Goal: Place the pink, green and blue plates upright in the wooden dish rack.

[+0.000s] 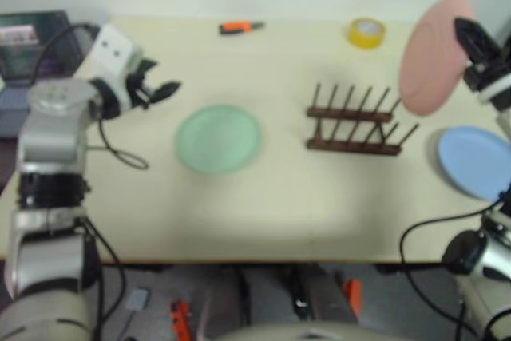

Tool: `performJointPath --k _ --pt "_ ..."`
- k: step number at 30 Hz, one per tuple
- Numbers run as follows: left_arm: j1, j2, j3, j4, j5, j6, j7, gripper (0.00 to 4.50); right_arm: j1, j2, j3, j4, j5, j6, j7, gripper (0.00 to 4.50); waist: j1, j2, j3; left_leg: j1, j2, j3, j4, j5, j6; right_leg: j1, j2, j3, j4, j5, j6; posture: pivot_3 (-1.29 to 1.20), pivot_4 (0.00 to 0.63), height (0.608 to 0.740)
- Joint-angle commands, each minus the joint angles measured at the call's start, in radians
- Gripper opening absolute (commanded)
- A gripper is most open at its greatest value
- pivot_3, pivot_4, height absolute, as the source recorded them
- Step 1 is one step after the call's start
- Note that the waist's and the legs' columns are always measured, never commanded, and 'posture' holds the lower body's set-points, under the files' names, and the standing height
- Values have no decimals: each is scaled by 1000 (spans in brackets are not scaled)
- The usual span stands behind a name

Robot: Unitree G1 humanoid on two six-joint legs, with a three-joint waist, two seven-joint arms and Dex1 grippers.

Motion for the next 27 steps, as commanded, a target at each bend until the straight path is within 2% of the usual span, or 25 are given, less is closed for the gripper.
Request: performJointPath --k 1,11,27 --pt "-31 11 7 -9 11 -24 7 3228 28 -24 -27 4 36 -34 6 0 0 0 0 0 0 0 0 0 0 0 0 0 -1 0 0 0 150 740" --pt "-35 12 7 7 26 -36 5 3228 59 -33 -9 -31 136 -79 19 0 0 0 0 0 0 0 0 0 0 1 -1 1 -2 2 2 0 150 740" --pt "-39 15 5 15 44 -48 0 3228 139 -27 32 -27 123 -115 37 0 0 0 0 -1 0 0 0 0 0 0 0 1 -3 2 2 0 150 740"
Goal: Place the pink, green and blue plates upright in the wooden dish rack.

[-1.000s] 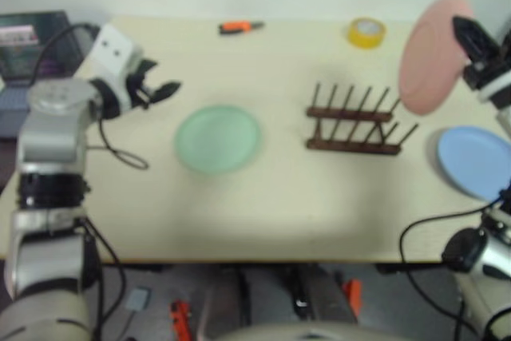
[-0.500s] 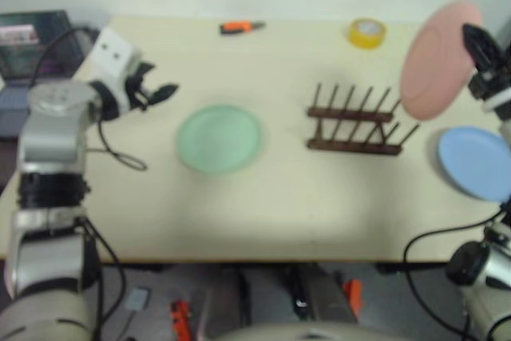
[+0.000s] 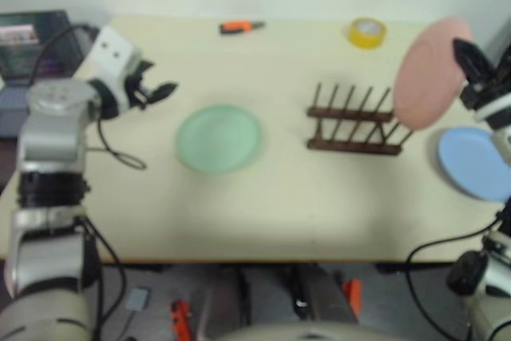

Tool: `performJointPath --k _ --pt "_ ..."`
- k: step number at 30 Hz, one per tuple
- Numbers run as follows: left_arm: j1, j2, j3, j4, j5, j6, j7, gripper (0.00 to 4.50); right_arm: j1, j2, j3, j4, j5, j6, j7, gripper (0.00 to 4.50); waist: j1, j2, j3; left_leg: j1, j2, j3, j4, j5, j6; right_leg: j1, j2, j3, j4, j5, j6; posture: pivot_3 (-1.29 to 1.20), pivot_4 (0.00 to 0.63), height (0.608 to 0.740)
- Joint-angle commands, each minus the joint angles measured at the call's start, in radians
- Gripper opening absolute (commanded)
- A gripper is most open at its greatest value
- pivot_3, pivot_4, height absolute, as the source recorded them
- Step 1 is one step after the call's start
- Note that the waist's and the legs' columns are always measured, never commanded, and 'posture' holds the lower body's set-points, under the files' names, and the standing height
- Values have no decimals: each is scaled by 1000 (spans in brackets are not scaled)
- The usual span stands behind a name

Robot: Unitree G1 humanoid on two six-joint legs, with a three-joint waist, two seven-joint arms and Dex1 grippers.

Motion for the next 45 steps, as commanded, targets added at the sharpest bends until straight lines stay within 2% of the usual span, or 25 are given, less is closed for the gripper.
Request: performJointPath --k 1,12,13,15,23,30,35,39,45 --pt "-32 15 6 -9 7 -24 2 3228 10 -15 -8 -31 15 -27 20 0 1 0 0 0 0 0 0 0 0 0 0 0 0 0 0 0 150 740" --pt "-30 15 4 -12 10 -29 2 3228 43 -28 15 27 -66 -48 67 0 1 0 0 0 0 0 0 0 0 0 0 0 0 0 0 0 150 740" --pt "-28 15 3 -13 11 -29 3 3274 43 -27 17 31 -68 -49 71 530 1 0 0 0 0 0 0 0 0 0 0 0 0 0 0 0 150 740" --pt "-25 16 3 -18 12 -27 3 3274 42 -25 17 31 -71 -49 79 1032 0 0 0 0 0 0 0 0 0 0 0 0 0 0 0 0 150 740" --pt "-21 18 3 -16 16 -30 4 3274 42 -23 42 27 -141 -76 98 3822 1 0 0 0 0 0 0 0 0 0 0 0 0 0 0 0 150 740" --pt "-23 19 7 -6 26 -35 6 3274 43 -78 76 -2 -211 -70 185 3822 1 0 0 0 0 0 0 0 0 0 0 0 0 0 0 0 150 740" --pt "-26 19 9 7 30 -36 8 3274 75 -192 154 -66 -324 -62 306 3822 1 0 0 0 0 0 0 0 0 0 0 0 0 0 0 0 150 740" --pt "-31 14 5 21 33 -36 10 3274 136 -297 262 -130 -486 -106 441 3822 1 0 0 0 0 0 0 0 0 0 0 0 0 0 0 0 150 740" --pt "-37 -6 -22 70 21 35 -12 3274 171 -433 289 -136 -621 -128 597 3822 2 0 0 0 -1 0 1 0 0 0 0 0 0 0 1 0 150 740"
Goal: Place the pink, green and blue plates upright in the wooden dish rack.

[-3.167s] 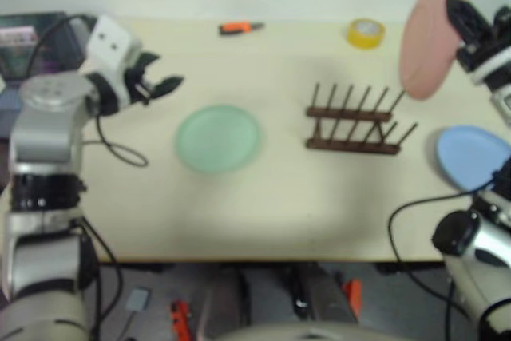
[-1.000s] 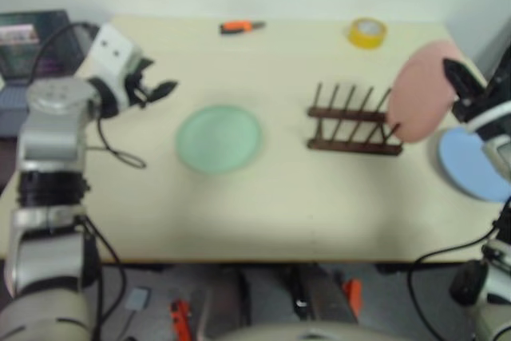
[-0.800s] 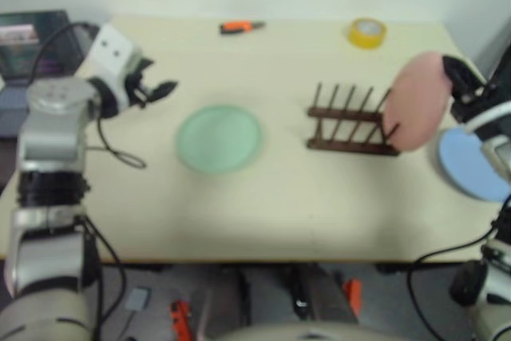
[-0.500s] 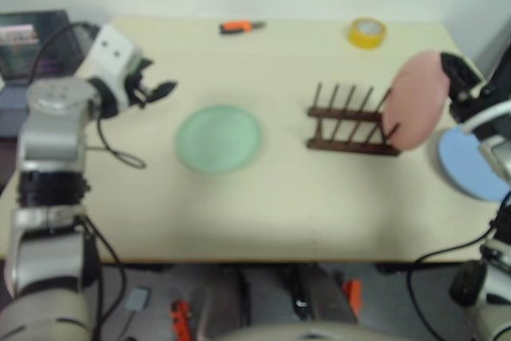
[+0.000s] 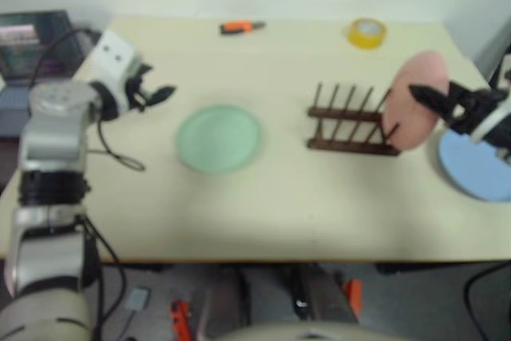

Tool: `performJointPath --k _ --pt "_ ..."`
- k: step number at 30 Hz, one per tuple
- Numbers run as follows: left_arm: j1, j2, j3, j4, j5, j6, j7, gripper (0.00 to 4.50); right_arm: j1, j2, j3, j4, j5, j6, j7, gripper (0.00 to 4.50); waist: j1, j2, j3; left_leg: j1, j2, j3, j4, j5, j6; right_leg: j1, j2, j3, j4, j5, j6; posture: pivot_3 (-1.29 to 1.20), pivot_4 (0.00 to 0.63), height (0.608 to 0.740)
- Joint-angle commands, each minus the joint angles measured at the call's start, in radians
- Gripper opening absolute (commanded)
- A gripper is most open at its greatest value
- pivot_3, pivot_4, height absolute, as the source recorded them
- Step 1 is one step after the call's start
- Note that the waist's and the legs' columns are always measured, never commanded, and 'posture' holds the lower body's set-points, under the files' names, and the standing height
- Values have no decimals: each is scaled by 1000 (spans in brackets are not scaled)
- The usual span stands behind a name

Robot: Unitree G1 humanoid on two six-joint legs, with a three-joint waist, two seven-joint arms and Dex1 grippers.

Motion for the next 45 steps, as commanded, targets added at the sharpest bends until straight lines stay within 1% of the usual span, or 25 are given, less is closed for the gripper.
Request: performJointPath --k 1,6,10,14,18,22,27,30,35,36,38,42,45 --pt "-30 -6 -10 22 1 35 -3 3274 -2 -103 -33 -30 -63 -27 100 3822 1 0 0 0 0 0 0 0 0 0 0 0 0 0 0 0 150 740" --pt "-38 -18 -24 48 4 73 -6 3274 -24 -216 -92 -33 -78 -26 213 3822 1 0 0 0 0 0 0 0 0 0 0 0 0 0 0 0 150 740" --pt "-52 -34 -40 114 6 102 -7 3274 -52 -253 -121 -96 -44 -11 261 3822 -1 0 0 1 1 -1 0 0 0 0 0 -1 0 0 0 0 150 740" --pt "-63 -66 -63 206 30 104 16 3274 -133 -225 -107 -197 34 18 241 3822 -1 0 0 1 1 0 0 0 0 0 0 0 1 0 0 0 150 740" --pt "-77 -105 -73 281 34 93 25 3274 -187 -176 -43 -289 73 49 188 3822 1 -1 -1 0 1 -1 0 0 0 0 0 -1 0 0 0 0 150 740" --pt "-94 -126 -75 348 48 74 48 3274 -217 -135 -6 -324 83 66 147 3822 2 -2 -1 -1 0 -1 0 0 0 -1 -1 -1 -1 0 0 0 150 740" --pt "-102 -128 -59 409 45 59 66 3274 -225 -109 24 -351 82 79 125 3822 3 -2 -1 -2 0 -1 0 0 0 -1 -2 -1 -1 0 0 0 150 740" --pt "-92 -127 -57 405 38 48 51 2681 -230 -97 40 -361 82 80 116 3851 3 -2 -1 -1 0 -1 0 0 0 -1 -2 -1 0 0 -1 0 150 740" --pt "-92 -127 -40 423 28 48 61 1001 -249 -65 91 -384 92 83 117 3851 0 -2 -1 -1 0 -1 0 0 0 -1 -2 -1 0 0 -1 0 150 740" --pt "-93 -129 -38 423 25 49 62 587 -250 -57 106 -390 89 83 119 3851 0 -2 -1 -1 1 -1 0 0 0 -1 -2 -1 0 0 -1 0 150 740" --pt "-95 -132 -36 424 22 51 62 35 -257 -43 134 -397 80 84 113 3851 1 -2 -1 -1 1 -1 0 0 0 -1 -2 -1 0 0 -1 0 150 740" --pt "-105 -139 -15 417 6 58 69 35 -273 -14 236 -406 -7 58 106 3851 0 -2 -1 0 1 -1 1 0 0 -1 -2 -1 1 0 -1 0 150 740" --pt "-140 -137 20 411 -13 62 96 35 -324 44 350 -389 -120 22 88 3851 0 -2 -1 0 1 -1 1 0 0 -1 -2 -1 1 1 -1 0 150 740"
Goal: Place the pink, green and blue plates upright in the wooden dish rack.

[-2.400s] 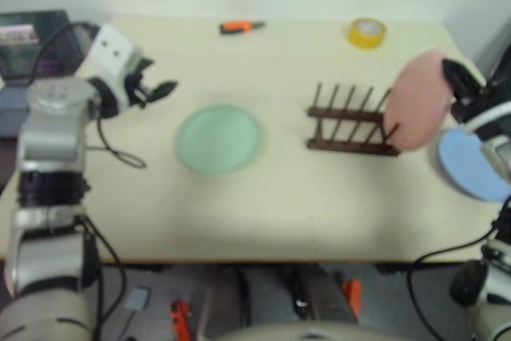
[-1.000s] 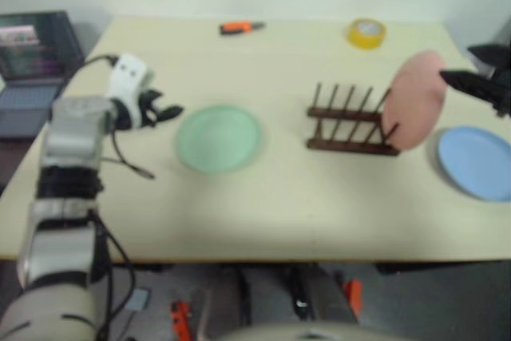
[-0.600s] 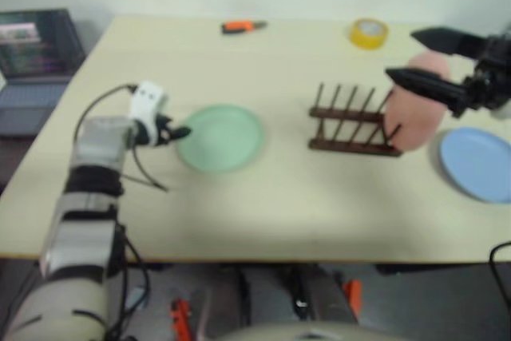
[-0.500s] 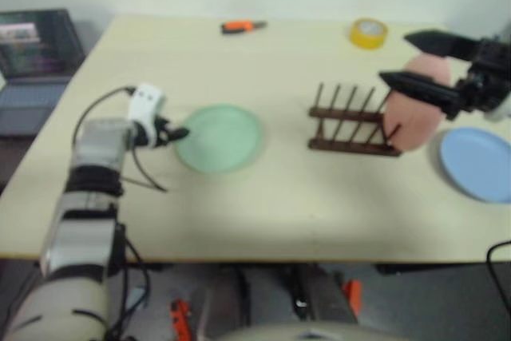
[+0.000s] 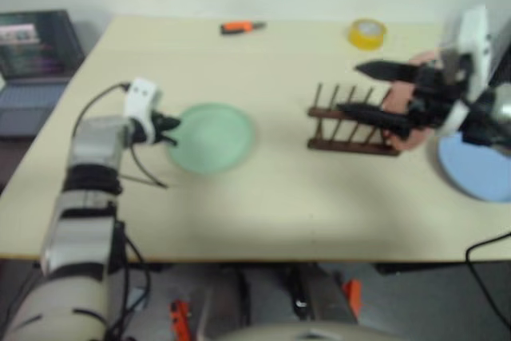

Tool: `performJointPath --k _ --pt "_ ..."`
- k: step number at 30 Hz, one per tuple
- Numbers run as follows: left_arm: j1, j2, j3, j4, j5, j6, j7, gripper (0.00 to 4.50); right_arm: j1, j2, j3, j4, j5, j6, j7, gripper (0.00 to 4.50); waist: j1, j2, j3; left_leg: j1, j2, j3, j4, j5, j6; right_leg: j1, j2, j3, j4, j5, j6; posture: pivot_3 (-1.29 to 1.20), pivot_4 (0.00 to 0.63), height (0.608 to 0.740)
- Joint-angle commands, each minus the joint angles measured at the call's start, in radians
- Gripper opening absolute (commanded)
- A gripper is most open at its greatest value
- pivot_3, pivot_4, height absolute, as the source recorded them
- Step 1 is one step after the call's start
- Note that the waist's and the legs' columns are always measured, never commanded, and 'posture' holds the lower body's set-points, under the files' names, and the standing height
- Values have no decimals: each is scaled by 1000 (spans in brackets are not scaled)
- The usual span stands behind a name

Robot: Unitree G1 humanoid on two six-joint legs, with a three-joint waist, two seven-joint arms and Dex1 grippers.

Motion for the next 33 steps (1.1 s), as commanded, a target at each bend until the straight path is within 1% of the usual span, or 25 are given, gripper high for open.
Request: performJointPath --k 1,3,6,10,14,16,19,22,24,28,33 --pt "-72 5 56 -14 -23 0 51 35 -72 53 118 5 -144 -70 -18 3851 0 0 0 0 0 0 0 0 0 0 0 0 0 0 0 0 150 740" --pt "-137 3 93 -33 -39 11 109 35 -121 120 214 33 -240 -119 -18 3851 1 0 0 0 0 -1 1 0 0 0 2 -1 1 0 0 0 150 740" --pt "-244 -14 139 -45 -47 12 226 35 -194 239 311 92 -337 -161 -31 3851 1 -1 0 -3 1 -1 4 0 0 -1 3 -2 1 1 0 0 150 740" --pt "-329 -44 129 -98 -20 46 335 35 -254 345 487 188 -559 -279 -29 3851 1 -1 0 -7 0 0 4 0 0 -3 3 -2 -1 1 1 0 150 740" --pt "-354 -94 104 -206 -4 117 418 35 -299 443 603 322 -739 -386 -39 3851 1 -1 0 -7 -1 1 5 0 -1 -3 2 -2 0 1 1 0 150 740" --pt "-351 -128 100 -271 -10 168 440 35 -321 497 628 390 -801 -420 -47 3851 1 -1 0 -8 -1 1 7 0 -1 -4 2 -3 1 2 1 0 150 740" --pt "-324 -176 76 -398 -22 252 447 35 -349 565 679 505 -914 -496 -64 3851 0 -1 0 -10 0 0 10 0 -1 -5 3 -3 3 4 -3 0 150 740" --pt "-304 -204 78 -483 -42 327 445 35 -337 610 680 572 -961 -546 -63 3851 0 -1 0 -10 0 0 11 0 -1 -4 3 -3 3 5 -2 0 150 740" --pt "-293 -207 71 -531 -45 369 447 35 -333 625 685 624 -1008 -588 -73 3851 -1 -1 0 -10 0 0 12 0 -1 -4 3 -2 4 5 -2 0 150 740" --pt "-273 -205 76 -615 -53 440 454 35 -320 642 670 661 -1055 -618 -74 3851 -3 -1 0 -9 0 0 13 0 -1 -5 3 -2 6 5 -2 0 150 740" --pt "-261 -200 73 -651 -54 469 458 35 -315 652 657 689 -1095 -634 -72 3851 -3 -1 0 -8 0 -1 13 0 -2 -6 3 -1 11 4 -3 0 150 740"
